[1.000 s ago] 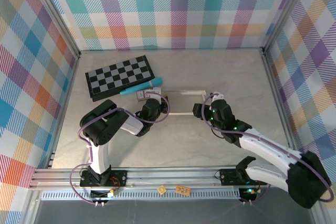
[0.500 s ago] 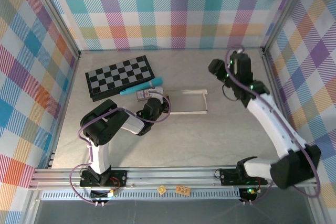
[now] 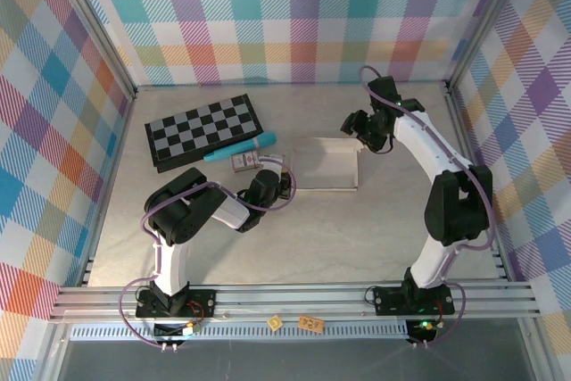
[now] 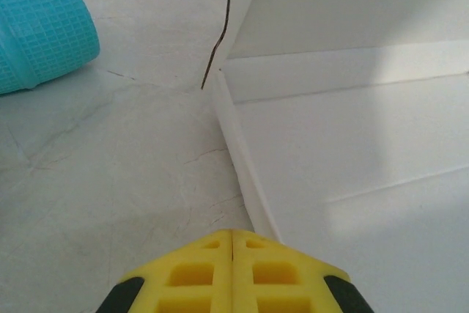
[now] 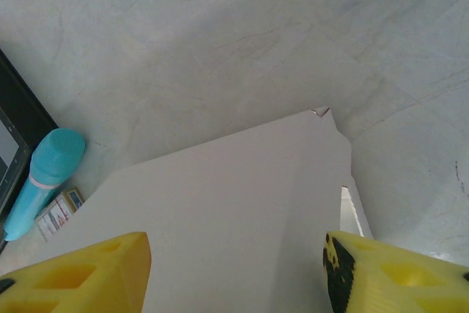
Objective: Fold the paper box
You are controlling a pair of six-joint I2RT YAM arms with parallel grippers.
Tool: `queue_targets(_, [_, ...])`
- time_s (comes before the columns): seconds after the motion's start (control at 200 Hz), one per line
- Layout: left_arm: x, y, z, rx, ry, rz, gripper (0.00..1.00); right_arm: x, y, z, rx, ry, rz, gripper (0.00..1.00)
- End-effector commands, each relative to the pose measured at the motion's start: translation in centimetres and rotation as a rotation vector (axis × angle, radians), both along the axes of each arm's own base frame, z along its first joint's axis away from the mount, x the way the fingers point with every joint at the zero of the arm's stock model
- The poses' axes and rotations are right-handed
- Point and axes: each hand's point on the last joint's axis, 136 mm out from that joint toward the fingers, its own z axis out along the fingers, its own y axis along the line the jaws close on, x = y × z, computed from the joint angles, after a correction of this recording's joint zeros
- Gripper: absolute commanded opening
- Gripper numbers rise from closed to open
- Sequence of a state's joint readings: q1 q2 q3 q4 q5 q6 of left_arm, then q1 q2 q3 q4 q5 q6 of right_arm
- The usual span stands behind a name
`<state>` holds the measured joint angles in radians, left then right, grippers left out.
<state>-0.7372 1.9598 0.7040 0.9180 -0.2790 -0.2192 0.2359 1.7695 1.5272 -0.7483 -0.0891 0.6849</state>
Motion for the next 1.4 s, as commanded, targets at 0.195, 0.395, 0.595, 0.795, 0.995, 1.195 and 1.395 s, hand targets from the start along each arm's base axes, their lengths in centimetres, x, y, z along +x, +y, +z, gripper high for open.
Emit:
queue_targets(0.195, [-1.3,-0.1,-2.7,0.089,0.099,-0.039,0.00,-1.7,-0.4,-1.5,-0.027,0.047,0.048,0.55])
queue_targets(0.395, [-1.1,-0.6,1.1,0.060,0.058,-0.040,0.03,-1.3,-0.5,-1.4,-0.027,0.025,0.039,0.52])
queue_targets(0.595, [1.2,0.2,8.4,0.148,0.113,0.016,0.37,-1.1,0.1,-1.4,-0.011,0.043,0.062,0.55])
queue_targets(0.795, [4.0,4.9,14.3,0.004,0.210,0.174,0.47,-0.3,0.7,-0.3,0.042,0.050,0.067,0.58])
queue_targets(0.995, [6.3,8.3,17.2,-0.263,0.418,0.296,0.59,-0.1,0.7,0.1,0.084,0.076,0.066,0.58])
queue_targets(1.195, [11.1,6.1,16.4,-0.343,0.569,0.235,0.57,-0.7,-0.2,0.3,0.075,0.095,0.034,0.60])
queue_targets(1.395, [13.7,4.0,14.5,-0.239,0.624,0.130,0.41,-1.4,-5.0,1.2,-0.055,0.046,-0.097,0.60])
